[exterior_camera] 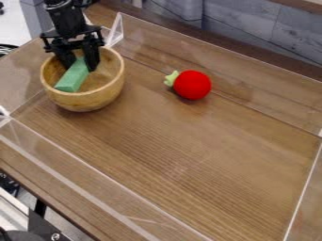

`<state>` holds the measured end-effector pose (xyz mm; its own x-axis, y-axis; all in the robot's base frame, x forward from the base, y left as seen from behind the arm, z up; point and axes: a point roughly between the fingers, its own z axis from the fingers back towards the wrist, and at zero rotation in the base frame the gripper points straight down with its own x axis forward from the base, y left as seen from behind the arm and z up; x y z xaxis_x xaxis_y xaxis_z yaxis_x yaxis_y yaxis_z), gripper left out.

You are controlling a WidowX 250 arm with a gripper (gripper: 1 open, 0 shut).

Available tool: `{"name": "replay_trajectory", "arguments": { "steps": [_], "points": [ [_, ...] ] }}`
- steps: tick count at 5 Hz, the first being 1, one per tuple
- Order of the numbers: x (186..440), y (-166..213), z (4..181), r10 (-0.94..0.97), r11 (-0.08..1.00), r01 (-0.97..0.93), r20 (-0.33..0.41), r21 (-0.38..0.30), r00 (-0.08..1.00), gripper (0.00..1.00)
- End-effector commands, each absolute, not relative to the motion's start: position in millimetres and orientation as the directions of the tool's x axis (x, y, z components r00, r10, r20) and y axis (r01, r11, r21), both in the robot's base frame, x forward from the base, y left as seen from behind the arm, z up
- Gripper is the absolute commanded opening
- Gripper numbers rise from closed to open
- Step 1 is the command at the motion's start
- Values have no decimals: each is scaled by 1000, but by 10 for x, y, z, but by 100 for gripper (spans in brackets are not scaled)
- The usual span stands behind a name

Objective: Remove the green stick from the brown bowl and put it on the table

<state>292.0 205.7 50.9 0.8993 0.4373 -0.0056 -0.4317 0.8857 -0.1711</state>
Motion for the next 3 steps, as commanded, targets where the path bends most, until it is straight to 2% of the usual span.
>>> {"name": "replay_trajectory", "arguments": {
  "steps": [1, 3],
  "points": [
    [2970, 2049, 800, 499, 861, -484, 78, -157, 863, 0],
    [2981, 2092, 775, 465, 878, -448, 78, -167, 882, 0]
  ]
}}
